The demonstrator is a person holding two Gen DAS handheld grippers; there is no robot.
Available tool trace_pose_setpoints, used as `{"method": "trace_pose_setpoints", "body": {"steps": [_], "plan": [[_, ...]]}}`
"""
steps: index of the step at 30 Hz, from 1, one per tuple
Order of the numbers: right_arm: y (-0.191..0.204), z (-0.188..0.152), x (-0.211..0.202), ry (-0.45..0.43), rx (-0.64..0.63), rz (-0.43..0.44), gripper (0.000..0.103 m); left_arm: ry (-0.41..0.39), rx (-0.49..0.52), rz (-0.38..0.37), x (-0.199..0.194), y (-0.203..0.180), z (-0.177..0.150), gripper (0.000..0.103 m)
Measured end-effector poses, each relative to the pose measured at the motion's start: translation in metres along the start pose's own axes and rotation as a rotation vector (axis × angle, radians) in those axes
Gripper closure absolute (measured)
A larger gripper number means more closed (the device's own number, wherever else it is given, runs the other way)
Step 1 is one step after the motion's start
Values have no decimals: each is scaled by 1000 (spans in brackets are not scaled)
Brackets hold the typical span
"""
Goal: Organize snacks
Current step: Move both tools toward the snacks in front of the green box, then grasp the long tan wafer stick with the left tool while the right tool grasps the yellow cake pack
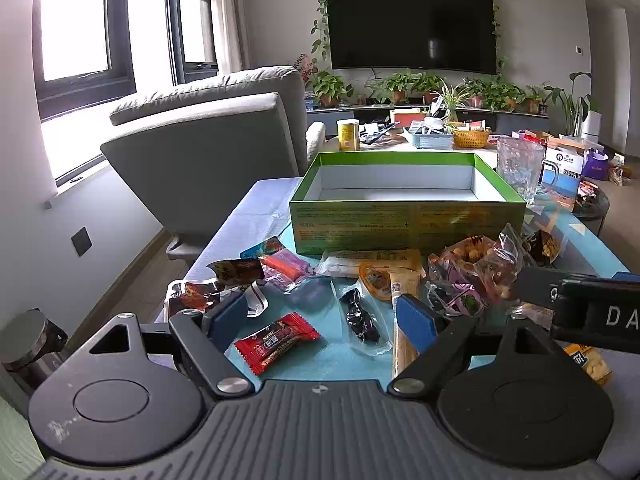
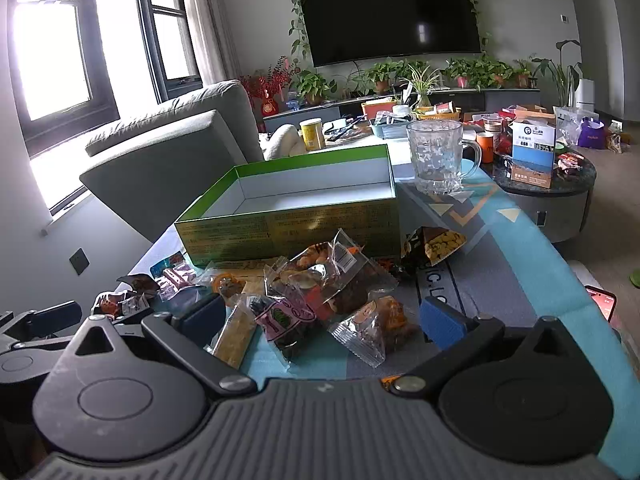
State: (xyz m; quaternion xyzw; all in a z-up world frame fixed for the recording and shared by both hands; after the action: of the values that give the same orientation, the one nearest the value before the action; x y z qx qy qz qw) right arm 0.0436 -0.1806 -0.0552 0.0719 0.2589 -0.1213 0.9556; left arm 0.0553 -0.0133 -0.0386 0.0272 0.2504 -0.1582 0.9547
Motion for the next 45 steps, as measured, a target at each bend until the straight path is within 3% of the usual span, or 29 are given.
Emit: {"method": "trace_pose_setpoints", "body": {"steps": [35,45], "plan": [[-8,-2,4,14,33,-4,18,37,40,-26,8,-12,-7,23],[-27,1,12,34,87,-45,18,74,72,-40,17,-19,-11,23]]}}
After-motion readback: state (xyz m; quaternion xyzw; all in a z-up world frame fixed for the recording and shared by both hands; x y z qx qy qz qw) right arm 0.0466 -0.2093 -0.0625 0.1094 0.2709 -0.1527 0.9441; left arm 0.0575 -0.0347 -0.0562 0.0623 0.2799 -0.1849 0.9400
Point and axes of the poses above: each gripper's, at about its wrist camera, not at the fingertips, and x roughly the way its jaws point, y to its left, z to its top, the point moved 7 cm from there along x, roughly the way its jaws point, and after that the axes turned 14 degrees about -z, right-handed, at the moved point
